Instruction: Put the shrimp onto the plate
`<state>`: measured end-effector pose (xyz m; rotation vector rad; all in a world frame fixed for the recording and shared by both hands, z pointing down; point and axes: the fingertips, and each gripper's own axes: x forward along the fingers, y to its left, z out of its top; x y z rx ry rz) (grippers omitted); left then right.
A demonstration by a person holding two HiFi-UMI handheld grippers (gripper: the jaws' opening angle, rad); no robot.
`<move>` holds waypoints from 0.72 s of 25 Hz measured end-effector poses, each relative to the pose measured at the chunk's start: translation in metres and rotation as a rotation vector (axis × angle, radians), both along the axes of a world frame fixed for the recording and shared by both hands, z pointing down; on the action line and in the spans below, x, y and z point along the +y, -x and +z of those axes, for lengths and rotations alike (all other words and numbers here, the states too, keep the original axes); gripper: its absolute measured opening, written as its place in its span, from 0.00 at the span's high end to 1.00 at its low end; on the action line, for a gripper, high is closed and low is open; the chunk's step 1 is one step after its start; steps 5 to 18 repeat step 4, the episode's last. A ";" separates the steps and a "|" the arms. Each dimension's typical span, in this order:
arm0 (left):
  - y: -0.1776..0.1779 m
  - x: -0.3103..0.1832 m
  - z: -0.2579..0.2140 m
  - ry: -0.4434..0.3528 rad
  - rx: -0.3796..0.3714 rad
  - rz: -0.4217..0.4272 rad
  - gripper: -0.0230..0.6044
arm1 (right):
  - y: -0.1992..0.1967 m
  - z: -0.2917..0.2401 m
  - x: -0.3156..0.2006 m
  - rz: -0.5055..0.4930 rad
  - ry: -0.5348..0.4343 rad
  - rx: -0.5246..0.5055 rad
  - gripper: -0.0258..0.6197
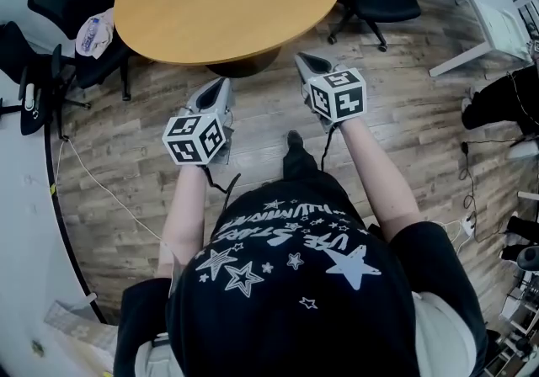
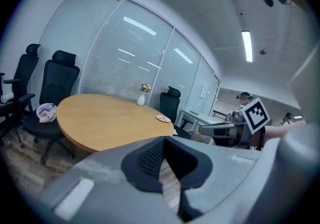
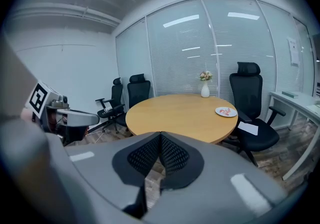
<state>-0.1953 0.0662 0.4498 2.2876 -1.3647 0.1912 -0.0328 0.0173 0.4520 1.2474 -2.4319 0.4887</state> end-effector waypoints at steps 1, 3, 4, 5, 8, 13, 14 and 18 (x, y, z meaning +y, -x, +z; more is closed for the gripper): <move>0.001 0.005 0.000 0.001 -0.001 -0.002 0.96 | 0.000 0.001 0.006 0.004 0.002 -0.003 0.96; 0.004 0.014 0.002 0.004 -0.002 -0.005 0.96 | -0.001 0.002 0.016 0.012 0.005 -0.006 0.96; 0.005 0.018 0.002 0.006 -0.002 -0.006 0.96 | -0.001 0.002 0.021 0.016 0.006 -0.007 0.96; 0.005 0.018 0.002 0.006 -0.002 -0.006 0.96 | -0.001 0.002 0.021 0.016 0.006 -0.007 0.96; 0.005 0.018 0.002 0.006 -0.002 -0.006 0.96 | -0.001 0.002 0.021 0.016 0.006 -0.007 0.96; 0.005 0.018 0.002 0.006 -0.002 -0.006 0.96 | -0.001 0.002 0.021 0.016 0.006 -0.007 0.96; 0.005 0.018 0.002 0.006 -0.002 -0.006 0.96 | -0.001 0.002 0.021 0.016 0.006 -0.007 0.96; 0.005 0.018 0.002 0.006 -0.002 -0.006 0.96 | -0.001 0.002 0.021 0.016 0.006 -0.007 0.96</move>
